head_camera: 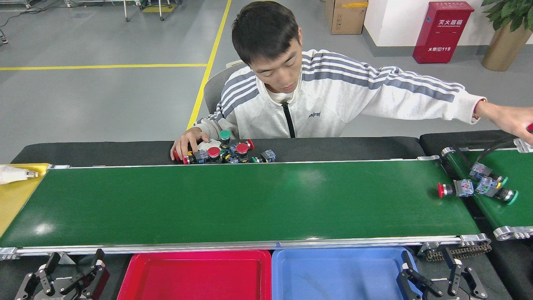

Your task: Pick switch part from conveyor to tray

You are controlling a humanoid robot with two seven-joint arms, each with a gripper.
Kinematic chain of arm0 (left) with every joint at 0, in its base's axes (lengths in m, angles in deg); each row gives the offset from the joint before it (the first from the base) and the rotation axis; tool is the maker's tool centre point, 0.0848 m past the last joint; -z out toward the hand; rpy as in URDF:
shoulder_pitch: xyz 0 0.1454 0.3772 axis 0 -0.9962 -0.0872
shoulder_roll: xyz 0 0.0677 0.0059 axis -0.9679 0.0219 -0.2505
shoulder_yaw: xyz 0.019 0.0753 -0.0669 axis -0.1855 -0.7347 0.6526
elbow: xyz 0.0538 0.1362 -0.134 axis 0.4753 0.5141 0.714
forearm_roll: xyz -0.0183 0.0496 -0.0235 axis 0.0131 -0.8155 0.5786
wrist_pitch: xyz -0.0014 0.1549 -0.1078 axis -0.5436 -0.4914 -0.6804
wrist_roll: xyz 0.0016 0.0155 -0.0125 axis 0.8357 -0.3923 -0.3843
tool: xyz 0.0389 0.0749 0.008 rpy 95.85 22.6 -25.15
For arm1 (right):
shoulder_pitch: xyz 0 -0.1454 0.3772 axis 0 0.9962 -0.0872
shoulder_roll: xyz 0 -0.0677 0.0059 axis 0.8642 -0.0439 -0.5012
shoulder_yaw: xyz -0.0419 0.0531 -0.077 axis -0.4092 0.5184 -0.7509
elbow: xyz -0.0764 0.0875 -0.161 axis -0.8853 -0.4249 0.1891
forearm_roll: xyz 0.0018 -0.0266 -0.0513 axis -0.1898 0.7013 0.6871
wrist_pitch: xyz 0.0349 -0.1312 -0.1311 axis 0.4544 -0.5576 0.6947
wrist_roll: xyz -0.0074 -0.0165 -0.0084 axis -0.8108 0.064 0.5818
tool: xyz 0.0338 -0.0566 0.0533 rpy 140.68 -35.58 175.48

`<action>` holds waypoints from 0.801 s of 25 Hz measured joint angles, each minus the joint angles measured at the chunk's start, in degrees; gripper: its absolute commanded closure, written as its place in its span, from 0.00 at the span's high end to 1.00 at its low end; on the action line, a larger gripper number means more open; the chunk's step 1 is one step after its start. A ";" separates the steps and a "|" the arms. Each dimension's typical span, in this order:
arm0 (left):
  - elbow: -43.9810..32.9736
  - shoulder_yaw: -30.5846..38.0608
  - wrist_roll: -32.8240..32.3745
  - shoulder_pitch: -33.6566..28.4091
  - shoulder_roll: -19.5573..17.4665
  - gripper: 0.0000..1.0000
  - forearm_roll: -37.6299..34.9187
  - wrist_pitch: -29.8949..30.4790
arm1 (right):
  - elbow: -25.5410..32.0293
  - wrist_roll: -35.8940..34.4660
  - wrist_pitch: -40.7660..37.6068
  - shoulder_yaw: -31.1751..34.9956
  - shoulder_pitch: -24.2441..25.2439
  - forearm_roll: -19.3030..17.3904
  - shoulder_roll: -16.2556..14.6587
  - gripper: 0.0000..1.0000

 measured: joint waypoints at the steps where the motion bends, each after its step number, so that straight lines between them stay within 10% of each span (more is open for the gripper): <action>1: -0.27 0.00 0.00 -0.22 0.00 1.00 -0.02 -0.04 | 0.00 -0.01 -0.10 0.00 -0.14 0.00 -0.02 0.95; 20: -0.74 -0.43 0.03 -0.85 -0.81 1.00 -0.02 0.01 | -10.80 2.62 0.03 0.11 -10.53 -0.50 -4.38 0.98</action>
